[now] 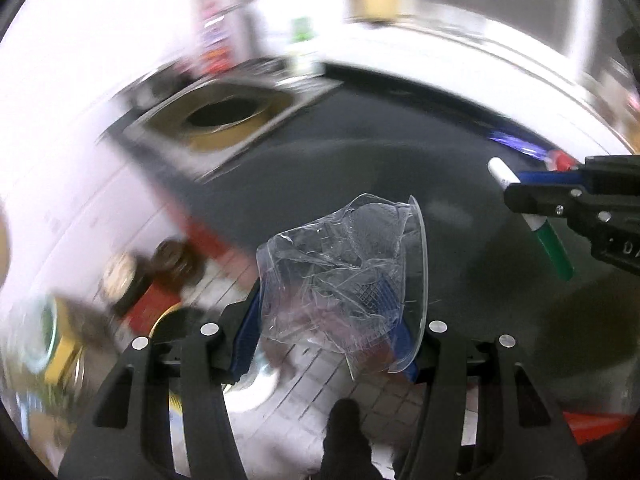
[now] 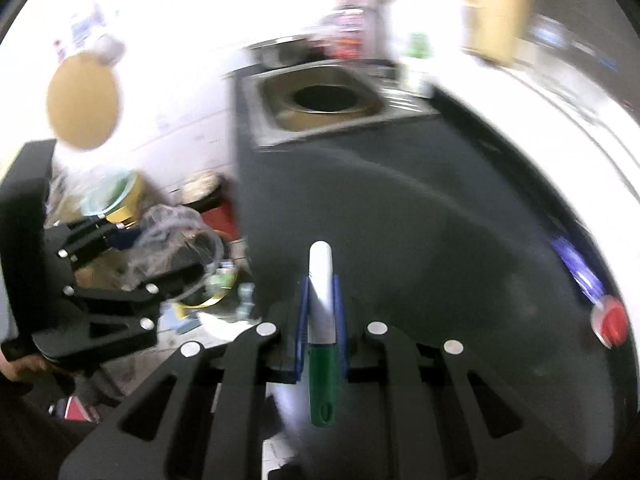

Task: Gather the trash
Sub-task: 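Carry cup and marker to the floor bin and open both tools over it, then move both open tools back over the counter, then grasp the blue toothpaste tube with the left tool while the right tool grasps the red cup, then carry toothpaste tube and red cup to the floor bin and open both tools over it, then move both open tools back over the empty counter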

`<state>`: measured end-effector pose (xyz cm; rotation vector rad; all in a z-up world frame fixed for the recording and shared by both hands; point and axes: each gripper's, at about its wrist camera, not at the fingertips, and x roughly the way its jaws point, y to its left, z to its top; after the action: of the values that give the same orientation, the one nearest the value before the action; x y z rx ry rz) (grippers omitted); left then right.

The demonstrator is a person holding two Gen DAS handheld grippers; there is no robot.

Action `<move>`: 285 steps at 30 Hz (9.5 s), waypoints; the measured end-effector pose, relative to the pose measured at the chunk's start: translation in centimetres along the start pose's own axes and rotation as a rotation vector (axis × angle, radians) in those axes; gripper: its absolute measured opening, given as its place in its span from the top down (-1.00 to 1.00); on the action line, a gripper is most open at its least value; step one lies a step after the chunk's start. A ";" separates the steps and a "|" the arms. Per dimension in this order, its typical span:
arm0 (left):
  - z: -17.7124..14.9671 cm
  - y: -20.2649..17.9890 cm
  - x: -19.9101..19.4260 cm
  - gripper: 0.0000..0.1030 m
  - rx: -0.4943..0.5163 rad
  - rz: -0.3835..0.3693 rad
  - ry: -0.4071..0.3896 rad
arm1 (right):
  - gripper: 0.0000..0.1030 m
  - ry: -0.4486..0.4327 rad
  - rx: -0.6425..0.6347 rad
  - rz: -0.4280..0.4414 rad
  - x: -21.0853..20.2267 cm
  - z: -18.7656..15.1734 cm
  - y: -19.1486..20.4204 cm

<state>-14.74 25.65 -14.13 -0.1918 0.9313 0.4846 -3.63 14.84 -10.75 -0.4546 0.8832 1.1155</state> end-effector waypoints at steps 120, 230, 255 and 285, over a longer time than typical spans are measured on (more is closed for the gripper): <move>21.5 -45.7 27.9 -0.88 1.320 -0.889 -0.002 | -0.71 0.020 0.800 -0.389 -2.8 -15.9 -44.8; -12.2 27.4 9.2 0.03 -0.412 0.129 0.128 | -0.01 0.277 -0.317 0.287 28.1 9.2 27.0; -8.2 25.7 8.0 -0.86 -0.397 0.160 0.134 | -0.74 0.164 -0.242 0.186 21.8 13.3 21.7; 11.0 -25.6 -2.1 -0.87 0.401 -0.365 0.000 | -0.86 -0.107 0.899 -0.768 -23.4 -18.6 -15.5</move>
<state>4.42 6.55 -7.18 0.0047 0.9492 -0.0426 -0.34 -18.09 -4.69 0.0403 0.9020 -0.0098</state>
